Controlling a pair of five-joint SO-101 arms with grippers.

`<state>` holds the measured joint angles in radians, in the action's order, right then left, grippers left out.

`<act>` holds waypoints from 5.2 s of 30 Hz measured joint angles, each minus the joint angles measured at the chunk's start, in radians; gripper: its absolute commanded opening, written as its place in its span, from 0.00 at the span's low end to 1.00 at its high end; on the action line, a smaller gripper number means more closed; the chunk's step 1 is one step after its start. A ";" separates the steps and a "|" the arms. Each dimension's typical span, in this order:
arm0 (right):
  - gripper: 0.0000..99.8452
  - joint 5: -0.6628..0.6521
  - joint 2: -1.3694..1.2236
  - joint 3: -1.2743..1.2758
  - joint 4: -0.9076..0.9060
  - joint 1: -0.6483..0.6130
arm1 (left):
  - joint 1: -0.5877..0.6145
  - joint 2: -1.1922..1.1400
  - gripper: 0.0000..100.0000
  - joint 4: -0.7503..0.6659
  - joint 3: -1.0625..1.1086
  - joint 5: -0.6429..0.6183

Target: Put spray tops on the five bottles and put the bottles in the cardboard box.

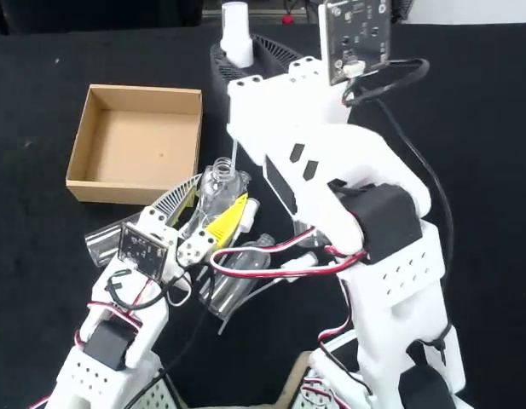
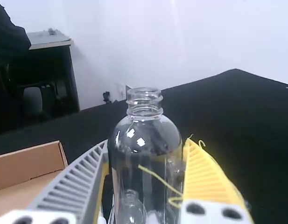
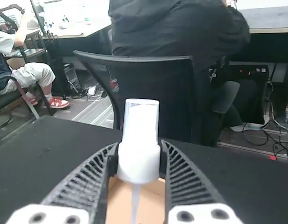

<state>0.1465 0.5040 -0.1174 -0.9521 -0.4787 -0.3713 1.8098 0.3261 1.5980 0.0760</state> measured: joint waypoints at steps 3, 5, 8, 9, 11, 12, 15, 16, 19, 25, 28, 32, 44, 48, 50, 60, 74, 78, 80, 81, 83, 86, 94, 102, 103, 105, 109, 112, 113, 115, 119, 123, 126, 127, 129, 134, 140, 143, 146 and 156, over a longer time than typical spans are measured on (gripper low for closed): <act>0.06 0.000 0.000 0.002 0.052 0.000 | 0.002 -0.002 0.16 0.000 0.005 0.000; 0.06 0.000 0.000 0.026 0.097 -0.006 | 0.000 0.000 0.16 0.002 0.005 0.000; 0.06 0.000 0.000 0.107 0.149 -0.008 | 0.002 0.000 0.16 0.003 0.005 0.000; 0.06 0.000 0.000 0.137 0.167 -0.008 | 0.002 0.000 0.16 0.003 0.005 0.000; 0.06 0.000 -0.002 0.183 0.199 -0.008 | 0.002 0.000 0.16 0.003 0.005 0.000; 0.06 0.000 -0.002 0.198 0.215 -0.008 | 0.002 0.000 0.16 0.003 0.005 0.000; 0.06 0.000 -0.002 0.239 0.232 -0.008 | 0.002 0.000 0.16 0.003 0.005 0.000; 0.06 0.000 -0.002 0.250 0.232 -0.008 | 0.002 0.000 0.16 0.003 0.005 0.000; 0.06 0.000 0.008 0.284 0.233 -0.008 | 0.002 0.000 0.16 0.003 0.005 0.000; 0.06 0.000 0.132 0.427 0.241 -0.008 | 0.002 0.000 0.16 0.003 0.005 0.000; 0.06 0.000 0.176 0.499 0.244 -0.008 | 0.000 0.000 0.16 0.003 0.005 0.000; 0.06 0.000 0.215 0.562 0.244 -0.008 | -0.002 0.000 0.16 0.006 0.005 0.000; 0.06 0.003 0.416 0.798 0.275 -0.012 | -0.003 -0.002 0.16 0.008 0.005 0.000; 0.06 0.003 0.451 0.833 0.269 -0.014 | -0.005 -0.002 0.16 0.008 0.005 -0.002; 0.06 0.003 0.468 0.835 0.242 -0.014 | -0.005 -0.002 0.16 0.008 0.005 -0.002; 0.09 -0.120 0.494 0.845 0.193 -0.100 | -0.003 -0.002 0.16 0.008 0.026 -0.002; 0.21 -0.146 0.494 0.852 0.167 -0.110 | 0.000 -0.002 0.16 0.008 0.031 0.000; 0.21 -0.146 0.514 0.850 0.158 -0.110 | 0.000 -0.002 0.16 0.008 0.031 0.000; 0.21 -0.146 0.549 0.813 0.147 -0.075 | 0.011 -0.002 0.16 0.008 0.031 0.000; 0.21 -0.146 0.572 0.795 0.144 -0.046 | 0.032 -0.002 0.16 0.008 0.031 0.000; 0.21 -0.146 0.614 0.781 0.135 0.011 | 0.103 -0.002 0.16 0.008 0.025 0.000; 0.21 -0.146 0.635 0.790 0.107 0.092 | 0.249 -0.002 0.16 0.008 -0.031 0.000; 0.21 -0.146 0.644 1.086 0.167 0.150 | 0.658 0.000 0.16 0.216 -0.170 0.000; 0.21 -0.044 0.644 1.338 0.331 0.147 | 1.040 -0.008 0.16 0.115 -0.180 0.028; 0.21 -0.035 0.644 1.363 0.354 0.147 | 1.059 -0.018 0.16 0.078 -0.180 0.055; 0.21 -0.029 0.644 1.407 0.402 0.147 | 1.071 -0.092 0.16 0.000 -0.184 0.118; 0.21 -0.026 0.644 1.507 0.491 0.147 | 1.083 -0.302 0.16 -0.207 -0.189 0.193; 0.21 -0.026 0.644 1.544 0.545 0.147 | 1.114 -0.502 0.16 -0.381 -0.218 0.198; 0.21 -0.026 0.644 1.548 0.555 0.147 | 1.126 -0.563 0.16 -0.431 -0.224 0.198; 0.21 -0.026 0.644 1.548 0.565 0.147 | 1.143 -0.686 0.16 -0.525 -0.232 0.198; 0.21 -0.026 0.644 1.548 0.571 0.147 | 1.165 -0.881 0.16 -0.681 -0.232 0.198; 0.21 -0.026 0.644 1.548 0.571 0.147 | 1.163 -1.036 0.16 -0.807 -0.235 0.198; 0.21 -0.026 0.644 1.548 0.572 0.147 | 1.165 -1.138 0.16 -0.928 -0.235 0.149; 0.21 -0.026 0.644 1.548 0.572 0.147 | 1.165 -1.172 0.16 -0.973 -0.235 0.123; 0.21 -0.026 0.644 1.548 0.572 0.147 | 1.168 -1.241 0.16 -1.062 -0.235 0.075; 0.21 -0.026 0.644 1.548 0.572 0.152 | 1.171 -1.419 0.16 -1.226 -0.250 -0.006; 0.21 -0.026 0.644 1.548 0.572 0.153 | 1.211 -1.623 0.16 -1.361 -0.321 -0.023; 0.21 -0.026 0.644 1.548 0.572 0.153 | 1.234 -1.738 0.16 -1.439 -0.362 -0.023; 0.21 -0.026 0.644 1.548 0.572 0.153 | 1.249 -1.858 0.16 -1.521 -0.405 -0.023; 0.21 -0.026 0.644 1.567 0.572 0.153 | 1.257 -2.300 0.16 -1.892 -0.529 -0.023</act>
<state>0.1204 1.1485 1.4492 -0.3798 -0.3253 0.8853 -0.4902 -1.5658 1.0687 0.0529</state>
